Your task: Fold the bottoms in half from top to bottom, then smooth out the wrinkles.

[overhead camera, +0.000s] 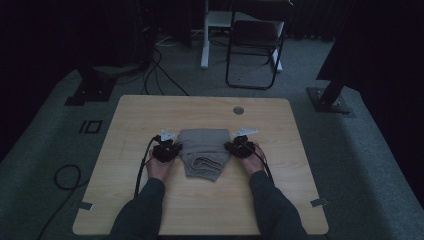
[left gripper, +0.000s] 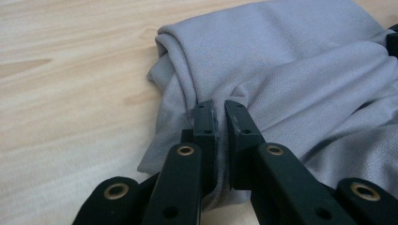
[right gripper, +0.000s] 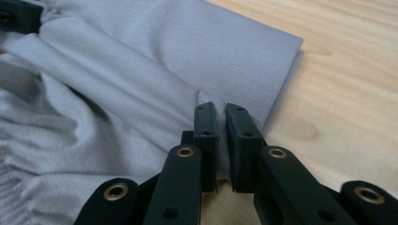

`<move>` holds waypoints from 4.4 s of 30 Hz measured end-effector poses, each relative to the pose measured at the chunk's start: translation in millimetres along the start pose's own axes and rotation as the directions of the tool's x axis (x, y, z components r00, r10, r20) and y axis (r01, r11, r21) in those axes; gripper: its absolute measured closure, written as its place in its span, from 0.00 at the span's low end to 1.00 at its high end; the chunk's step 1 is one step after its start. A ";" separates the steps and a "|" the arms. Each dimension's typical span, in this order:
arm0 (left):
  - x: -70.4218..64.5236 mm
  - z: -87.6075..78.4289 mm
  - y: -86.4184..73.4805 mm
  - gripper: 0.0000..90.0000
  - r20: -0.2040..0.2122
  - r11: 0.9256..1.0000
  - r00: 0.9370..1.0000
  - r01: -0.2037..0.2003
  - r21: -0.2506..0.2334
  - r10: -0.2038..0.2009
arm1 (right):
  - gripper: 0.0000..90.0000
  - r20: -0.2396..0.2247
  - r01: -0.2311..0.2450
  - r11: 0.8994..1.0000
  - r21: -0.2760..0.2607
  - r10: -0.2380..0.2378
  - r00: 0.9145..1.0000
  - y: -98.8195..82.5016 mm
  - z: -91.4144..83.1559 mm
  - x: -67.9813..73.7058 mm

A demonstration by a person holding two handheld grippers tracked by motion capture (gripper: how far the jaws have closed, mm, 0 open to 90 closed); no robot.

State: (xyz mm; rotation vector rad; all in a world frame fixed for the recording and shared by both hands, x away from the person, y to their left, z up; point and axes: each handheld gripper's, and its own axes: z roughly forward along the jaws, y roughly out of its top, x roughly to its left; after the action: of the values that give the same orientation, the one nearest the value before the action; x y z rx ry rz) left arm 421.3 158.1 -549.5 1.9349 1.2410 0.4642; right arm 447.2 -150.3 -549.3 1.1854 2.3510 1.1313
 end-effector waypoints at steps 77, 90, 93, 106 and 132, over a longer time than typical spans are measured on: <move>-50.8 -47.8 -7.5 0.65 0.174 0.992 0.977 -0.113 -0.058 0.121 | 0.57 -0.085 0.115 0.987 -0.110 -0.124 0.989 -2.2 -44.9 49.8; -49.3 -33.8 -20.5 0.60 0.173 0.993 0.978 -0.121 -0.003 0.120 | 0.48 -0.113 0.114 0.992 -0.052 -0.120 0.986 -6.7 -20.9 57.3; -49.8 -31.7 -24.9 0.60 0.168 0.992 0.978 -0.128 0.017 0.123 | 0.48 -0.121 0.111 0.993 -0.039 -0.115 0.986 -11.9 -20.1 57.2; -49.3 -43.5 -46.0 0.59 0.149 0.989 0.980 -0.138 0.050 0.129 | 0.35 -0.098 0.177 0.984 0.022 -0.174 0.980 -29.7 -30.6 60.8; -36.4 -35.0 -38.4 0.65 0.042 0.991 0.991 -0.127 0.052 0.125 | 0.29 -0.003 0.104 0.994 0.041 -0.104 0.995 -35.8 -27.8 29.9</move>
State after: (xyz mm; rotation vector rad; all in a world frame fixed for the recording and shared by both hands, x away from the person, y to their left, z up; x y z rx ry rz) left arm 358.6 149.0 -553.2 2.0670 1.1220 0.4595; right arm 393.4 -154.5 -555.0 1.0613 2.4170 1.0547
